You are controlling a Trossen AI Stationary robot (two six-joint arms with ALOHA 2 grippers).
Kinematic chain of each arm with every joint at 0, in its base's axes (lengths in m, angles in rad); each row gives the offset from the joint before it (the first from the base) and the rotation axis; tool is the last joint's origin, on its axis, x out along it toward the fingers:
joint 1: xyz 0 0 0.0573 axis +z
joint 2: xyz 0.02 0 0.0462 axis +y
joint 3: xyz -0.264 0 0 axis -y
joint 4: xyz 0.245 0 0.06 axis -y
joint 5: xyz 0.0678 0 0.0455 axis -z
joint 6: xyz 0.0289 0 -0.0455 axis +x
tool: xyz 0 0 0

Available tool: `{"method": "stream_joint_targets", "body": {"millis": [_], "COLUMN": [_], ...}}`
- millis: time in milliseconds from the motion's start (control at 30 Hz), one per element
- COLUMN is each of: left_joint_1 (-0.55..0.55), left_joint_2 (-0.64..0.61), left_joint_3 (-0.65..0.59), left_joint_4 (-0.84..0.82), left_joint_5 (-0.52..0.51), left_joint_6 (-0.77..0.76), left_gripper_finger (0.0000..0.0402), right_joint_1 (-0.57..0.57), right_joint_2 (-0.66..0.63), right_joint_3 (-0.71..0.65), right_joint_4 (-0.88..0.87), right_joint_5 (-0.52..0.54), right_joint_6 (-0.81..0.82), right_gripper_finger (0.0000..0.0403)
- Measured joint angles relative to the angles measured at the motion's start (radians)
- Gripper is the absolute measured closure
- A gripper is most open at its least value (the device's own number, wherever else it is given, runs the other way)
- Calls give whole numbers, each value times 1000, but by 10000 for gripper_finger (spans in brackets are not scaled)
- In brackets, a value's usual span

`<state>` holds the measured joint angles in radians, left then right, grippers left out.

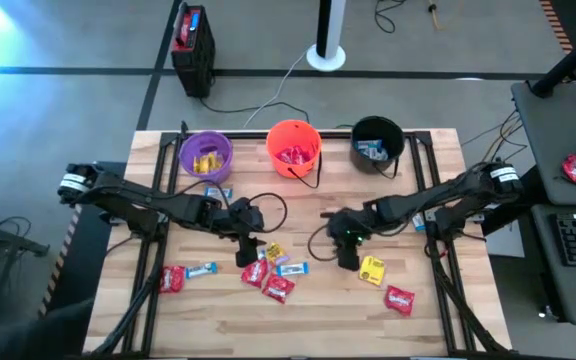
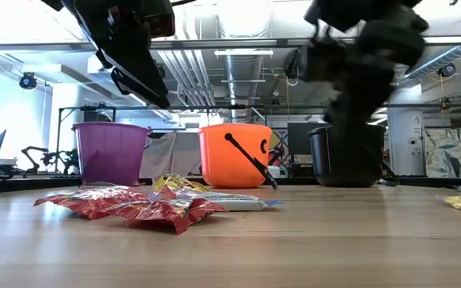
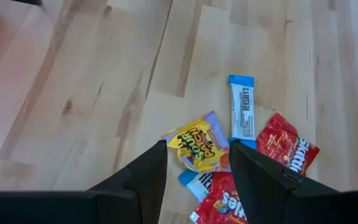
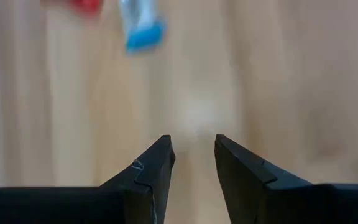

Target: Sort candy by brand, put in halloween buckets

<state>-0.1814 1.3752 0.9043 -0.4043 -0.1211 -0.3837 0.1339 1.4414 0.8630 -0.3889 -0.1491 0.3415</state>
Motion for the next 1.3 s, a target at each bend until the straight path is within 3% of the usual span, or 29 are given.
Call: {"method": "stream_joint_targets", "body": {"millis": [167,533,800,1033,1300], "left_joint_1": [-6,-5,-5,-5,-5], "left_joint_2": [1,1,1,1,1], "left_joint_3": [0,0,0,0,0], "left_joint_4": [0,-5,-21,-23,-23], "left_joint_5": [0,0,0,0,-21], "left_joint_6": [-1,-3,-19,-19,-8], "left_gripper_finger": [244,244,244,244,244], "right_joint_1": [75,204,348,554,680], "right_joint_2": [-6,-50,-124,-169,-89], "right_joint_3": [-33,106,124,58,-38], "right_joint_4": [-101,-485,-582,-556,-302], "right_joint_5": [-115,-86,-61,-61,-35], "right_joint_6": [119,426,595,727,812], "right_gripper_finger": [297,297,284,250,191]}}
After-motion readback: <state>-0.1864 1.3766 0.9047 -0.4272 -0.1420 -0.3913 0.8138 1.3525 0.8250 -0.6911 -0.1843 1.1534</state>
